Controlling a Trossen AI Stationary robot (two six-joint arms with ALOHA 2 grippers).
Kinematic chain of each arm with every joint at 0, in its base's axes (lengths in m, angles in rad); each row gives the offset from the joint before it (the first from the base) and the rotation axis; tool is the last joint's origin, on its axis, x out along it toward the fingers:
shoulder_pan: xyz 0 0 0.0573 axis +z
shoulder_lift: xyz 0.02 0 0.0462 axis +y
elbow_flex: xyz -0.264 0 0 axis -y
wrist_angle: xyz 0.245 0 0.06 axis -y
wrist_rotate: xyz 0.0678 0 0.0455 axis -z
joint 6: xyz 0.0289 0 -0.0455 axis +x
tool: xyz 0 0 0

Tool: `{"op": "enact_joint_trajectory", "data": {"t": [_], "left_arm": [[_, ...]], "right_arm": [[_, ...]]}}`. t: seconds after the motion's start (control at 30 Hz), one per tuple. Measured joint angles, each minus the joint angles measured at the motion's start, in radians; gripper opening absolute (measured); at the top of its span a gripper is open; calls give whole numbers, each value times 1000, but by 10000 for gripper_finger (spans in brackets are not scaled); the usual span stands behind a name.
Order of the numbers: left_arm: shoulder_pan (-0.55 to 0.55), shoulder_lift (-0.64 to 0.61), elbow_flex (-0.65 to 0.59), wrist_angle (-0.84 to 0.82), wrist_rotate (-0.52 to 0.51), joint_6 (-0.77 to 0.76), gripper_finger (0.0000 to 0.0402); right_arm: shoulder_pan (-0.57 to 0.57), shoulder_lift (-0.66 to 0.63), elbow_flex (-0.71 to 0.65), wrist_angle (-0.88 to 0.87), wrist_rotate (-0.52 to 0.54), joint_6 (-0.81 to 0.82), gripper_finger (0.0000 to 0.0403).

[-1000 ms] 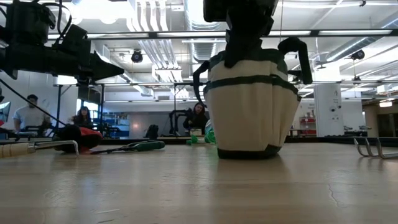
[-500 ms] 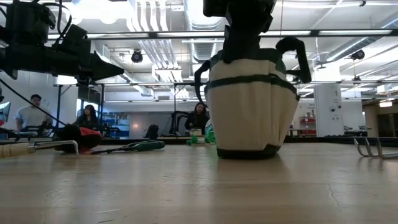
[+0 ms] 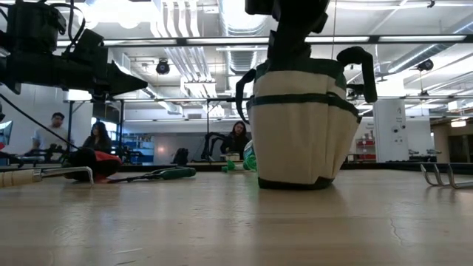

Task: Pick & Place Garden tools in Gardening bag
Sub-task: Put the gloves into the gardening bag

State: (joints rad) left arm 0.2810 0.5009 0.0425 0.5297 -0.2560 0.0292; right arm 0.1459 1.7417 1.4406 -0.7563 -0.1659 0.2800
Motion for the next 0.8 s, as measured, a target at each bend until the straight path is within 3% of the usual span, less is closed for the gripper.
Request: {"op": "enact_joint_trajectory", "data": {"t": [0.37,0.63,0.8], "left_arm": [[0,0,0,-1,0,0,14],[0,0,0,-1,0,0,14],[0,0,0,0,0,0,14]], "right_arm": [[0,-1,129,-201,0,-84,139],[-2,-2,222,-332,17,-149,113],[-2,-7,268,-459,148,-160,88]]}}
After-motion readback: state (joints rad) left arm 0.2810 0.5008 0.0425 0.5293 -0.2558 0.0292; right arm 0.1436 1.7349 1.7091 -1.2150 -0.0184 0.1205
